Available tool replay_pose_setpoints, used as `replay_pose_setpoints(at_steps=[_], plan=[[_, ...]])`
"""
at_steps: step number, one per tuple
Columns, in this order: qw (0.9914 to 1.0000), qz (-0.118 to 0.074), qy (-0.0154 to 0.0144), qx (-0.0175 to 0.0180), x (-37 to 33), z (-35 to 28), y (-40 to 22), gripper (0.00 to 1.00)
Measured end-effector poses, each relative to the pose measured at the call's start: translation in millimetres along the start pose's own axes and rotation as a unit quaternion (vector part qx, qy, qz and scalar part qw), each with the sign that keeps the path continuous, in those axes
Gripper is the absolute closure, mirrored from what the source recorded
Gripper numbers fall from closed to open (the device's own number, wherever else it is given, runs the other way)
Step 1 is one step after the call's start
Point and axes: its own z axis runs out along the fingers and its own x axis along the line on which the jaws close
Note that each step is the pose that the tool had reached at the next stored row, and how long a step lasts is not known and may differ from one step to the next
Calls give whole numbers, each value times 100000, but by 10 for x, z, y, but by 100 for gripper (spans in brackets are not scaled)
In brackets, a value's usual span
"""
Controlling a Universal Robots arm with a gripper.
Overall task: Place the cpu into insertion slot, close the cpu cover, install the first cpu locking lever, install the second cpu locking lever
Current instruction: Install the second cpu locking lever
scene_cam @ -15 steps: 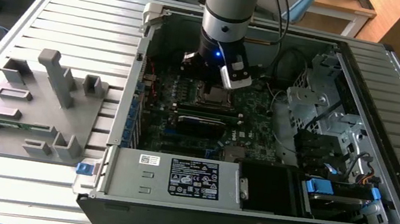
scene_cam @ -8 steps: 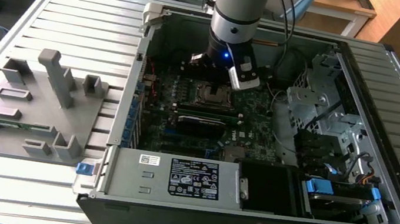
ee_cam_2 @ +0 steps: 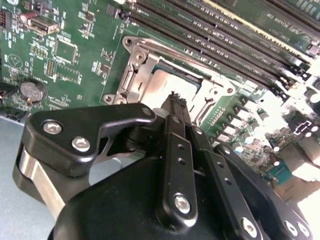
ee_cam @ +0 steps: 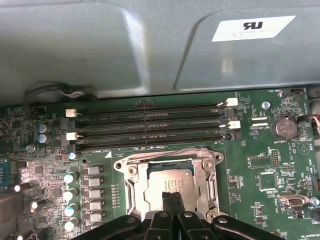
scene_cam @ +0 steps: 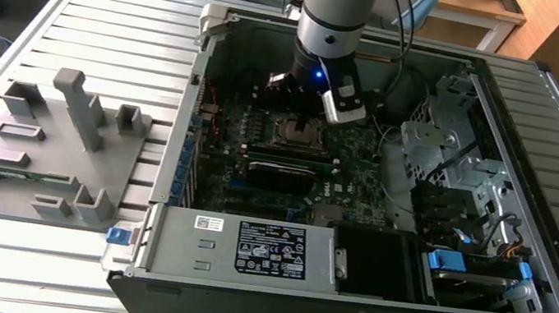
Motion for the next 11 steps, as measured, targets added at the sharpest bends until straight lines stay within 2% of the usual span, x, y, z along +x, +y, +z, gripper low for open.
replay_pose_setpoints(at_steps=[4, 11], plan=[[100000, 1, -2, -6, -1, -33, 3, 89], [100000, 0, -3, -8, -1, -41, 4, 89]])
